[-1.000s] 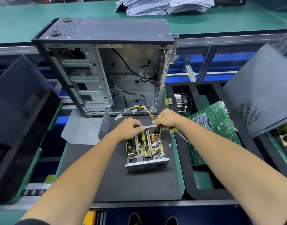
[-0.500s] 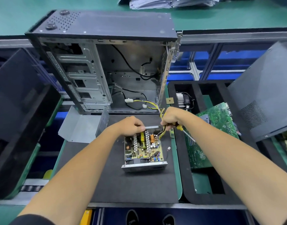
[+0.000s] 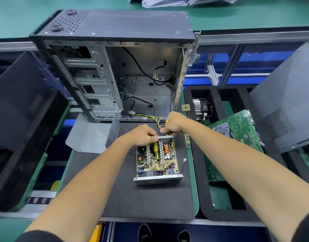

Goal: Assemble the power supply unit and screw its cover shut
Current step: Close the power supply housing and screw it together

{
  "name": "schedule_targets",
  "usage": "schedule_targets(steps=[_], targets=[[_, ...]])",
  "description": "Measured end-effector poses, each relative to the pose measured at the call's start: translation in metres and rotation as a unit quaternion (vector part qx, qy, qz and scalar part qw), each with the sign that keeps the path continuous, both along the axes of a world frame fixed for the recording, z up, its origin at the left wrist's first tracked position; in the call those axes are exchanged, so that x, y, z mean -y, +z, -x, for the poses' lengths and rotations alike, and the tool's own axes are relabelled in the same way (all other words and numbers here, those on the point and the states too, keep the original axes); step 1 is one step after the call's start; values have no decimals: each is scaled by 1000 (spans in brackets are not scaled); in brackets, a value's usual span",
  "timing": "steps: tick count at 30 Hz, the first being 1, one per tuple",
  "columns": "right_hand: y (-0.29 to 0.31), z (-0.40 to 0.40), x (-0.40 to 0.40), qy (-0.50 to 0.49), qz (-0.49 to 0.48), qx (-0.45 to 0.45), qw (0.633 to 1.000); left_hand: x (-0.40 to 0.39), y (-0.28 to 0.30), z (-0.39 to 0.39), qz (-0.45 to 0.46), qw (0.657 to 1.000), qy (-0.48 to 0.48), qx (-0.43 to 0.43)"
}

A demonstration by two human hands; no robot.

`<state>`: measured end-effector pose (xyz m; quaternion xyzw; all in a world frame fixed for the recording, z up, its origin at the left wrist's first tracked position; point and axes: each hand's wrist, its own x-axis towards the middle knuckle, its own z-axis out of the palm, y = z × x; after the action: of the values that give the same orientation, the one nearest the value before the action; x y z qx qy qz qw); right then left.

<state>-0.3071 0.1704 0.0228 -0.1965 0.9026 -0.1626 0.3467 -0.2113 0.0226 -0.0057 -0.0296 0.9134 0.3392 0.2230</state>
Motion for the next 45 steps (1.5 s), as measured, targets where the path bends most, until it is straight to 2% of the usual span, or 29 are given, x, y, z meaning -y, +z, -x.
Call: schedule_targets(steps=[2,4,6,7,11,13,17,20,24,27,33,36,39,45], targets=[[4,0,-5,1,0,1,1000,-4,4,0,28,999,-28,-27],[7,-1,-13,-13,-6,-35,999,-11,11,0,30,994,-28,-97],[13,-2,-22,14,-50,-93,994,-23,20,0,10,987,-24,-157],[19,-3,-28,43,-84,-89,992,-30,25,-1,6,987,-39,-158],[42,-10,-49,174,-208,88,958,-58,33,-6,20,980,-195,-40],[46,-20,-53,202,-216,138,945,-68,29,-13,61,967,-246,-36],[37,-46,-49,202,-198,162,945,-75,15,-28,163,921,-333,-117],[27,-60,-48,161,-201,154,954,-72,8,-35,193,900,-383,-76],[15,-72,-51,139,-192,120,964,-71,11,-39,206,902,-374,-60],[8,-78,-54,105,-159,134,972,-67,7,-44,208,905,-357,-97],[-14,-84,-58,46,-124,152,979,-60,-13,-60,105,944,-258,-174],[-25,-90,-54,11,-89,139,986,-57,-20,-61,69,945,-212,-239],[-29,-90,-50,-4,-86,127,988,-54,-25,-62,79,942,-184,-270],[-23,-86,-48,-17,-101,138,985,-56,-27,-62,136,938,-187,-257]])
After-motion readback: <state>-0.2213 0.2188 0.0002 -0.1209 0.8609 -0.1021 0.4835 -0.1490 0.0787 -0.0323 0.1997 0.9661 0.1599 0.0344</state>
